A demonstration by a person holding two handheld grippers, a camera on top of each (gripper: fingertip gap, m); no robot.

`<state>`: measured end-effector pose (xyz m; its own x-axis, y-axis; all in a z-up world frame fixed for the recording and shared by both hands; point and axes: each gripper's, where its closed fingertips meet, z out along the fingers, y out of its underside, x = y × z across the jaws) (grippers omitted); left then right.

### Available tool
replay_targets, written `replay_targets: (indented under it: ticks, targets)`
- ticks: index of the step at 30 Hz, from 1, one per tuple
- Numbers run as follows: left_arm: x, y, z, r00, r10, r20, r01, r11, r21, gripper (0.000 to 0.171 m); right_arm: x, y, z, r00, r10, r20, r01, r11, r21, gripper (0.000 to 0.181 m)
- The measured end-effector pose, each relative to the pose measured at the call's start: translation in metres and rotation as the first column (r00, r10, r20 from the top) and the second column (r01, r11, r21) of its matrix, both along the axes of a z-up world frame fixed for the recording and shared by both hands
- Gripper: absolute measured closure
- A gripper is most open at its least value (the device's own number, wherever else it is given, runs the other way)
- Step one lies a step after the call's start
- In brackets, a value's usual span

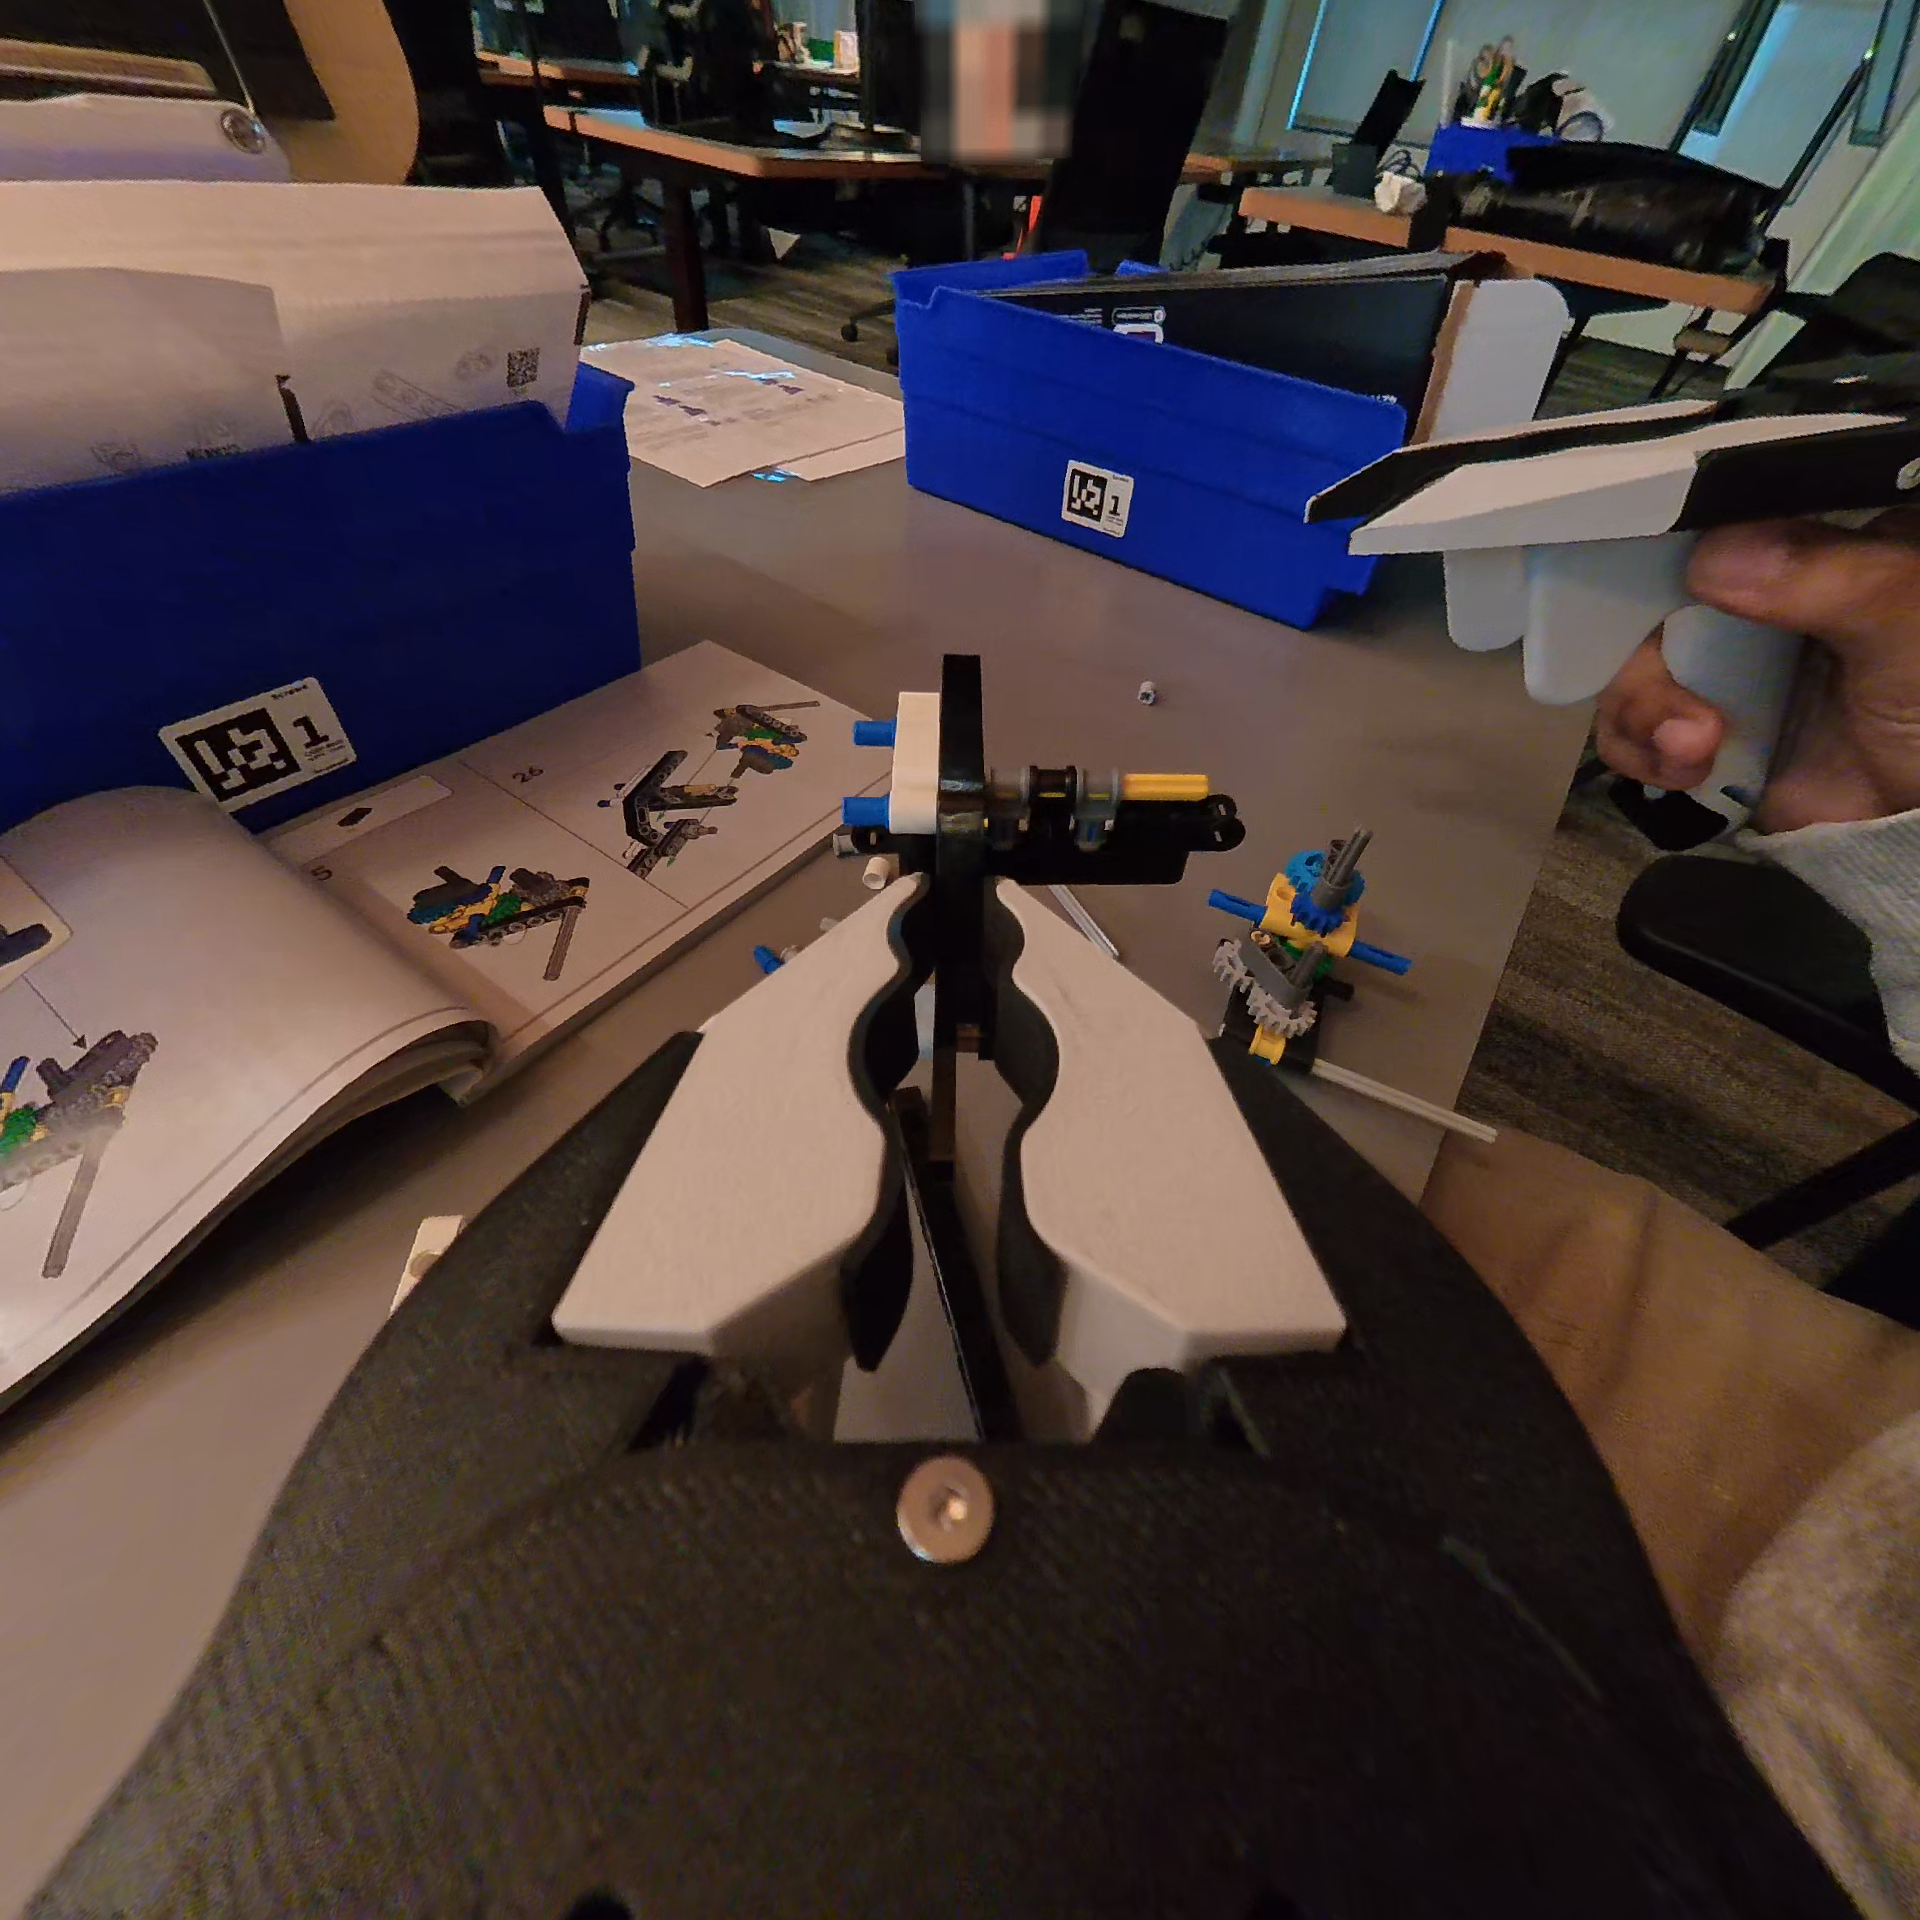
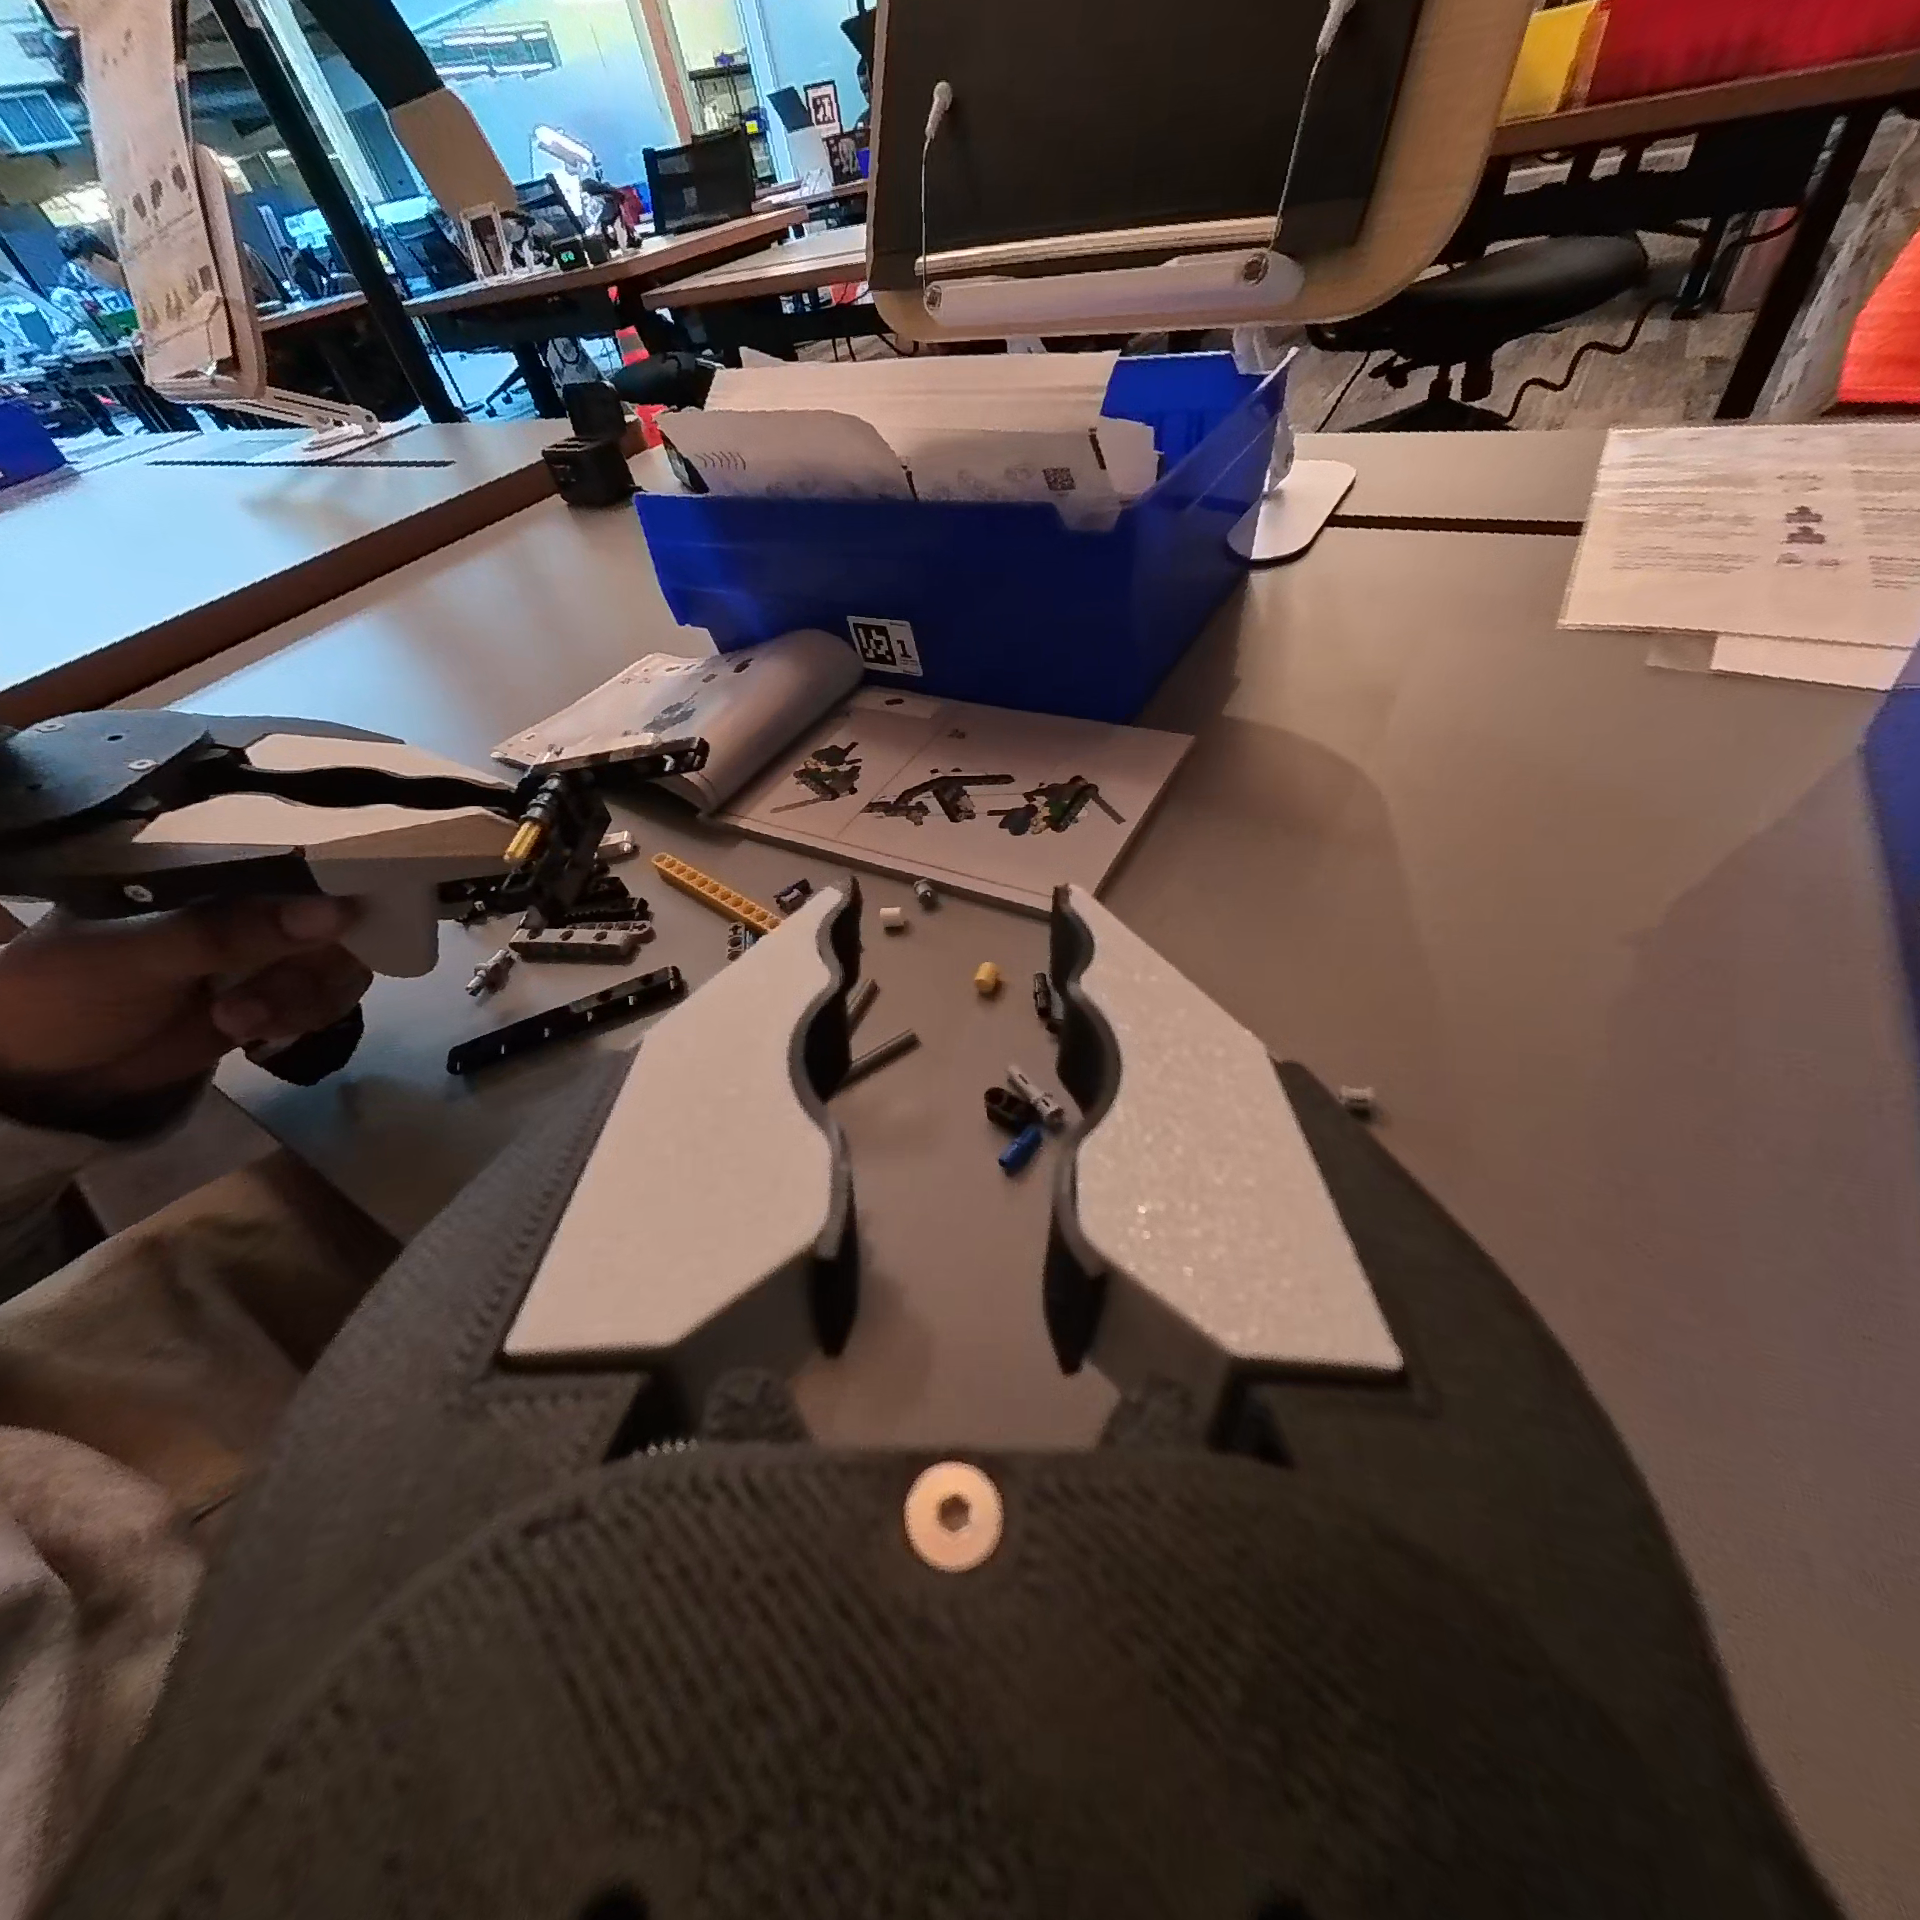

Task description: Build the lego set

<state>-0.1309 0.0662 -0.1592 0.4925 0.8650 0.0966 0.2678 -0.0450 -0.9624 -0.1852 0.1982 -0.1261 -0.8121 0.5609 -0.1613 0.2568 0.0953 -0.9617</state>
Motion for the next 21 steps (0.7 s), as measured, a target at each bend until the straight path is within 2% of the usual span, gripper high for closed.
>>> replay_targets:
  ticks: [9,17,21]
  targets:
    - [0.000,0.000,0.000,1.000,0.003,0.002,-0.003,1.000,0.004,0.167,-0.001,-0.001,-0.004,1.000,-0.010,-0.022,0.011,1.000,0.030,0.145]
    - [-0.001,-0.004,0.001,1.000,0.016,-0.001,-0.016,1.000,0.007,0.167,0.007,-0.011,0.000,0.989,-0.014,-0.145,0.031,0.992,0.121,0.145]
    - [-0.002,-0.009,0.003,1.000,0.030,-0.008,-0.030,1.000,0.005,0.167,0.033,-0.026,0.005,0.988,0.068,-0.142,-0.056,0.995,0.085,0.157]
